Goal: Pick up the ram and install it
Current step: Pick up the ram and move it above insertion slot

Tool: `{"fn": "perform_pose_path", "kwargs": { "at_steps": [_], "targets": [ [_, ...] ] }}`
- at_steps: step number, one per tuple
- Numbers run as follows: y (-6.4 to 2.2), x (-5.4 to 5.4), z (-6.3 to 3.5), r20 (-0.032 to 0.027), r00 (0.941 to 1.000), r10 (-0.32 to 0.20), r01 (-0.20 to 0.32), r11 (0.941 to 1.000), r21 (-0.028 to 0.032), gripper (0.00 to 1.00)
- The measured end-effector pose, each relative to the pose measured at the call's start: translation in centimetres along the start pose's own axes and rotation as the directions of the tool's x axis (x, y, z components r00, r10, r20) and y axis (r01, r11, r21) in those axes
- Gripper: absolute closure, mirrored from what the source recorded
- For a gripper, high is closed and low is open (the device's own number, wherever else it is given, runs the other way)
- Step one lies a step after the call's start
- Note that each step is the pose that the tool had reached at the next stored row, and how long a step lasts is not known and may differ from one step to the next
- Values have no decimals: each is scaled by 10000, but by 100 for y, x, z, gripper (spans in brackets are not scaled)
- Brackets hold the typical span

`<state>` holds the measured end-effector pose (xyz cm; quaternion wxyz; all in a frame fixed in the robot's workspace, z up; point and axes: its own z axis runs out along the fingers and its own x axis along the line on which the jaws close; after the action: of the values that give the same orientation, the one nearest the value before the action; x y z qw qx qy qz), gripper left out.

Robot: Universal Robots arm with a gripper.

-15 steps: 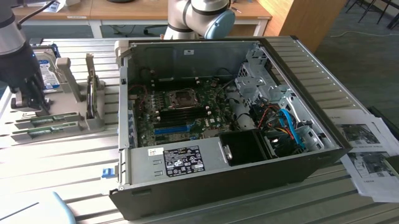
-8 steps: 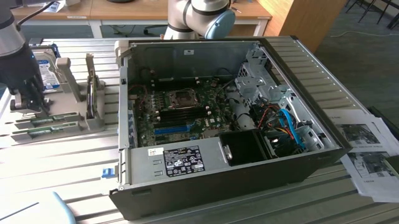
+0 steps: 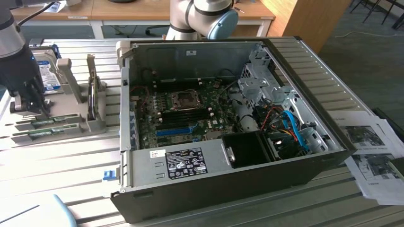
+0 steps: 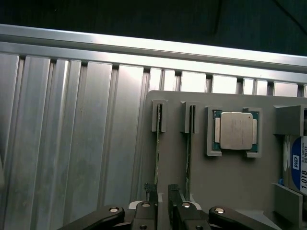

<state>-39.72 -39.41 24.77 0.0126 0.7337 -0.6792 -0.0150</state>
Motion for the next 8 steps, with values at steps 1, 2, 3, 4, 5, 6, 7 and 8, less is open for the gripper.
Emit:
{"fn": "perform_pose_path", "kwargs": {
  "at_steps": [1,2,3,4,5,6,7,8],
  "targets": [
    [0,0,0,1,10000,0,0,10000,0,77],
    [0,0,3,0,10000,0,0,10000,0,77],
    [0,0,8,2,10000,0,0,10000,1,77],
    [-1,0,14,1,10000,0,0,10000,1,77],
    [-1,0,19,0,10000,0,0,10000,-1,77],
    [-1,0,26,1,10000,0,0,10000,0,77],
    [-1,0,32,1,10000,0,0,10000,0,77],
    [-2,0,39,0,10000,-1,1,10000,0,77]
  ]
}}
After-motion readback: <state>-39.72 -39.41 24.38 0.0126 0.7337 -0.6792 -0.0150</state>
